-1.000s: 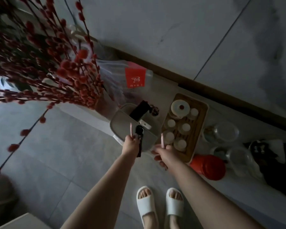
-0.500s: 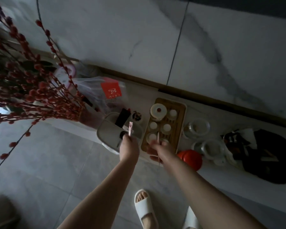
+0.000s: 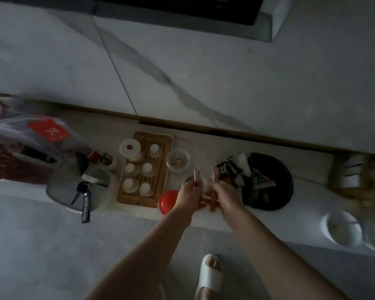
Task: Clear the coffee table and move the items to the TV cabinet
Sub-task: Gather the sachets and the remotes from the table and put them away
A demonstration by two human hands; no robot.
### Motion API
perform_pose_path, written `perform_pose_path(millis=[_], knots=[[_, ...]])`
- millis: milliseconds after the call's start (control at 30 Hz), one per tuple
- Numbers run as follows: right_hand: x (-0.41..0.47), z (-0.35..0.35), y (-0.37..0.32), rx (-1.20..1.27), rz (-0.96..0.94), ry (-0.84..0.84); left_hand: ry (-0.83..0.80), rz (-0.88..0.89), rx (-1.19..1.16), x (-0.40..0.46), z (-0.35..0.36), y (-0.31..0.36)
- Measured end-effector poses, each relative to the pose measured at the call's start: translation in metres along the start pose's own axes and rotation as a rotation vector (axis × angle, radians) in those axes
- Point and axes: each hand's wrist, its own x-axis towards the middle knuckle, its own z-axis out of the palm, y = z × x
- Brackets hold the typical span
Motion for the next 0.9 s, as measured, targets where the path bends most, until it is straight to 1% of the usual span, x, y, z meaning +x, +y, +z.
perform_pose_path(millis=[133, 300, 467, 567, 667, 833, 900], knots=[[0.010, -0.074, 0.008, 0.056, -0.035, 0.090, -0.084, -0.033, 0.039, 0.008, 0.059, -0.009], [0.032, -0.141, 0.016, 0.112, -0.025, 0.163, -0.124, -0.037, 0.149, 0.024, 0.127, -0.023], [0.053, -0.179, 0.016, 0.210, -0.031, 0.175, -0.140, -0.091, 0.076, 0.040, 0.182, -0.025], [0.065, -0.196, 0.013, 0.206, -0.030, 0.185, -0.177, -0.037, 0.164, 0.050, 0.202, -0.026], [0.072, -0.207, 0.011, 0.268, 0.004, 0.207, -0.187, -0.044, 0.141, 0.058, 0.213, -0.026], [0.075, -0.216, 0.018, 0.068, -0.049, 0.283, -0.137, 0.036, 0.404, 0.065, 0.218, -0.030], [0.073, -0.216, 0.022, -0.085, -0.089, 0.303, -0.125, 0.073, 0.557, 0.060, 0.213, -0.032]])
